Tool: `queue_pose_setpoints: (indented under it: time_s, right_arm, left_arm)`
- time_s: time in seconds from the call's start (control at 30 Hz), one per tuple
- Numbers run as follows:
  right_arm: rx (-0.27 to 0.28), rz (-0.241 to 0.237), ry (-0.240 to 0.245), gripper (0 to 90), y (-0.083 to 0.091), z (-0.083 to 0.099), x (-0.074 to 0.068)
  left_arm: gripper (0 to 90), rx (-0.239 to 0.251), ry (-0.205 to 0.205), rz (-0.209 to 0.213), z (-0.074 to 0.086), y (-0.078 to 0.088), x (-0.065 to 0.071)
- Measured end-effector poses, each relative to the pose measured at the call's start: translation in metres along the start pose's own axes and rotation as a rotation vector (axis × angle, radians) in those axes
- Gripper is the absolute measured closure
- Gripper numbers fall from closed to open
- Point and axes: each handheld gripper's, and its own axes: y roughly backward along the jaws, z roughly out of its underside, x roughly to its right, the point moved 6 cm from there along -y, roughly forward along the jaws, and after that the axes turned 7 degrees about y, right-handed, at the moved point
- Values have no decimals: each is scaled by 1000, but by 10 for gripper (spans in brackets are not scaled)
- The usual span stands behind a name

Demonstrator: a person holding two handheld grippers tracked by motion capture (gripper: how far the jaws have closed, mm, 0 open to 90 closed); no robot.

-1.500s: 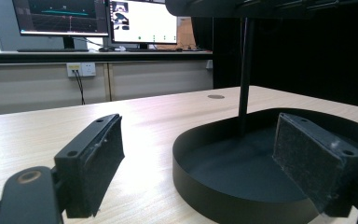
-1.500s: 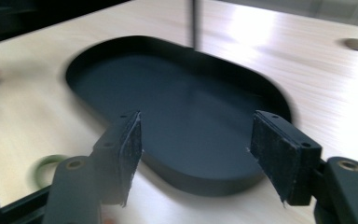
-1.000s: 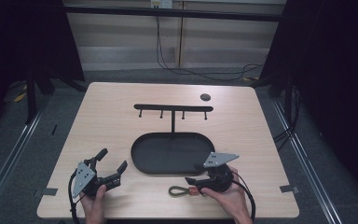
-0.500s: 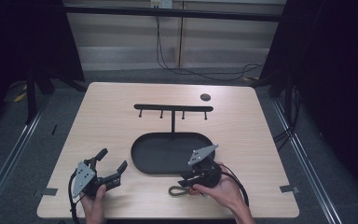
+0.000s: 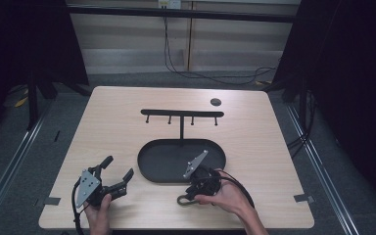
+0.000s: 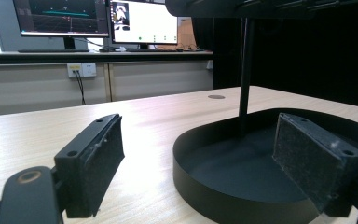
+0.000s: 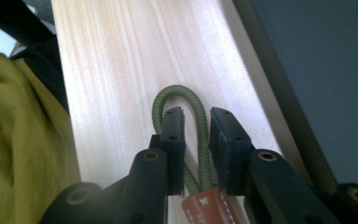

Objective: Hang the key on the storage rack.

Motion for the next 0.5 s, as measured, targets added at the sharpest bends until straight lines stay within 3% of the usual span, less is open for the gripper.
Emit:
queue_pose_setpoints:
  time_s: [0.5]
  right_arm:
    - [-133, -18, 29, 801, -13, 1, 6]
  left_arm:
    - [158, 1, -1, 0, 0, 0, 0]
